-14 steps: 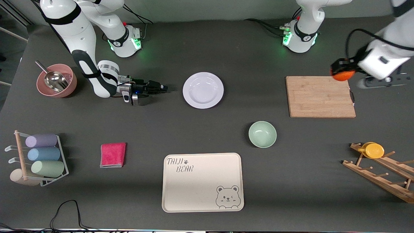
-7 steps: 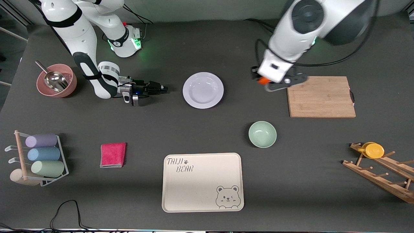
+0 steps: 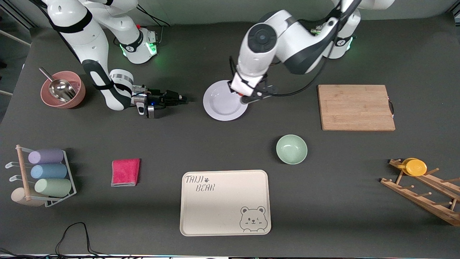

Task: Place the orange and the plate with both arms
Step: 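Carry the orange with the left gripper over the white plate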

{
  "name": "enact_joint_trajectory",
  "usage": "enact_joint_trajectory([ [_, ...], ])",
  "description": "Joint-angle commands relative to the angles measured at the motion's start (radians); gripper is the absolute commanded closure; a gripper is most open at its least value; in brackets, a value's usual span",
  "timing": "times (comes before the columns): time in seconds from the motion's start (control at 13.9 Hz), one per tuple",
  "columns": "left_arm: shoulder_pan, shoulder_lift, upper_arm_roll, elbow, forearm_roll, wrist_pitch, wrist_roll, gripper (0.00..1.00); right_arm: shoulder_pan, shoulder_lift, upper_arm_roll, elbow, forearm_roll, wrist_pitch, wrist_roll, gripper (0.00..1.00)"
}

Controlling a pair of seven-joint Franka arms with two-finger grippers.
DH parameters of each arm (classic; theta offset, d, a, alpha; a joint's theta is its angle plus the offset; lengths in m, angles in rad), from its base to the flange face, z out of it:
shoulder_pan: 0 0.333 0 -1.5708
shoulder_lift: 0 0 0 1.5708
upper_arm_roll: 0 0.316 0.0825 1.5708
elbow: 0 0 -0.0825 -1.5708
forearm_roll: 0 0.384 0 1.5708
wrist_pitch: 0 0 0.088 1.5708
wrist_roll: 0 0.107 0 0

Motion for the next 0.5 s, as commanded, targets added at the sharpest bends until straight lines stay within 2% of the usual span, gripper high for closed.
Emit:
enact_joint_trajectory([
  [0.0,-0.086,0.123,0.014,0.026,0.11,0.087,-0.128,1.0,0.003,0.021,0.001,0.012,0.025,-0.002,-0.045,0.56],
  [0.29,-0.153,0.252,0.02,0.009,0.208,0.219,-0.222,1.0,0.003,0.021,0.001,0.02,0.025,-0.005,-0.072,0.56],
  [0.43,-0.17,0.269,0.02,-0.02,0.213,0.255,-0.242,1.0,0.003,0.021,0.001,0.02,0.025,-0.007,-0.075,0.56],
])
